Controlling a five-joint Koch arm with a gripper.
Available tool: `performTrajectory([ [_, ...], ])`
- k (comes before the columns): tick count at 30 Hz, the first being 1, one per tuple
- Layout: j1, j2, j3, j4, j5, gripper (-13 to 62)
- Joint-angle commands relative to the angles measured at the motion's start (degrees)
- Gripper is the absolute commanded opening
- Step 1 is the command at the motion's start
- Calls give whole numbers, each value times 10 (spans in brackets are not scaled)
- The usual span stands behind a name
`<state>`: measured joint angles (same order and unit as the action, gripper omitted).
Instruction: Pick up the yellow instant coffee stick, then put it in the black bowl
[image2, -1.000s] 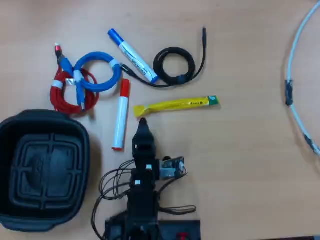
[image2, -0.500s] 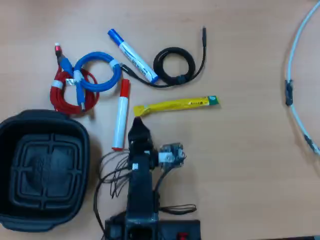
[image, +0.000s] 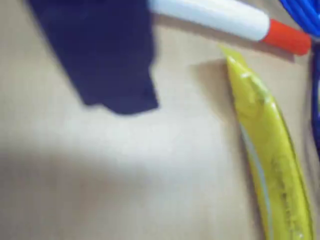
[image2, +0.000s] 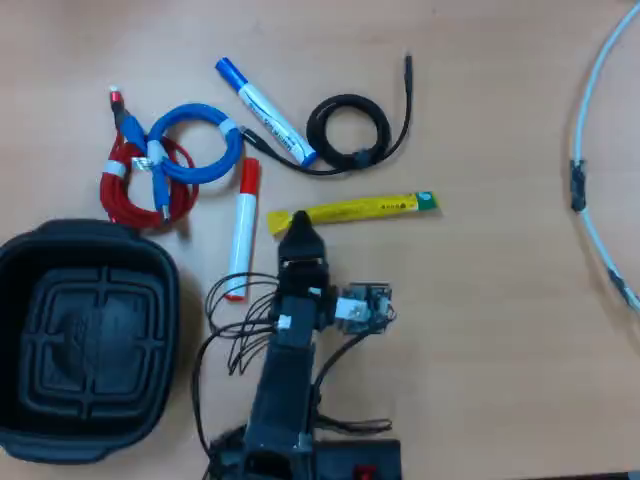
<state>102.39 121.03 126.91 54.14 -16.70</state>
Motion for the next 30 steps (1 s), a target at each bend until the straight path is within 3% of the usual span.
performTrajectory([
  [1, 16, -28, -93, 3, -21, 566],
  [8, 38, -178, -277, 142, -39, 567],
  [15, 79, -224, -425, 251, -40, 567],
  [20, 96, -316, -550, 316, -50, 567],
  [30, 127, -515, -715, 361, -54, 567],
])
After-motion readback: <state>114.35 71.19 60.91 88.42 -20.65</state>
